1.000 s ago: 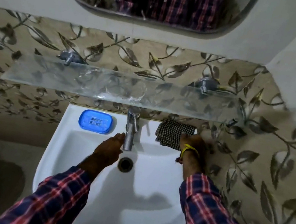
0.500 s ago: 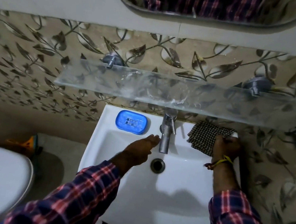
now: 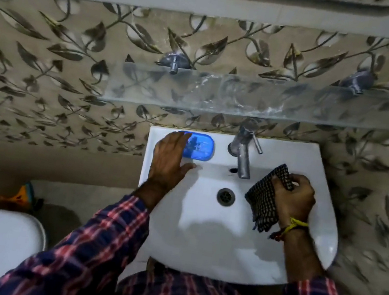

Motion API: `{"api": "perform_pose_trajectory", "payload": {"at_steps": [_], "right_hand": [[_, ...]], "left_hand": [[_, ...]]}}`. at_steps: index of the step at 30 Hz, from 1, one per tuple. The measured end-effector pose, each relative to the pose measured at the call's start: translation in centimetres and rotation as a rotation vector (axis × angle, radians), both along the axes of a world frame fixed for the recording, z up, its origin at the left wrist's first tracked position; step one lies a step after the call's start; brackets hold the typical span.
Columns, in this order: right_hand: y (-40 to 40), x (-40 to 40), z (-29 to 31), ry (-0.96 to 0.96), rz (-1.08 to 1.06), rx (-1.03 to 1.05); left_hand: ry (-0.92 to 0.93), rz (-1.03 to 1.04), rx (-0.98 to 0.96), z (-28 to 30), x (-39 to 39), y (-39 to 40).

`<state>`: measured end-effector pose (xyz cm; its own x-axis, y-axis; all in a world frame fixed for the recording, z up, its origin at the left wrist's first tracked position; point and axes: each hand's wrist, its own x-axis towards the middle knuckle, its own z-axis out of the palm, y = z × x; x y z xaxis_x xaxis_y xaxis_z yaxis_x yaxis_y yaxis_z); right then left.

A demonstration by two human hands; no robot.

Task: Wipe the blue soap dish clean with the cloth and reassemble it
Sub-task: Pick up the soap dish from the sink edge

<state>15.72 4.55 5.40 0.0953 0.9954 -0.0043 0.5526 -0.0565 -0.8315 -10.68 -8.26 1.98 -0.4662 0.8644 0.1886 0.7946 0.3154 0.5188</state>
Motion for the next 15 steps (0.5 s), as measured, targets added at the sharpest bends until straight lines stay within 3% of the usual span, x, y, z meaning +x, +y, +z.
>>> {"api": "perform_pose_trajectory", "payload": {"at_steps": [6, 11, 15], "right_hand": [[-2.8, -1.7, 0.9, -0.186, 0.149, -0.046], [-3.6, -3.5, 2.2, -0.288, 0.261, -0.083], [-3.6, -4.4, 3.2, -0.368, 0.348, -0.131]], "left_hand": [[-0.252, -0.095, -0.175, -1.3, -4.7, 0.8], [-0.32, -0.071, -0.138, -1.5, -5.6, 1.5], [-0.267, -0.07, -0.146, -1.4, -5.9, 1.7]]}}
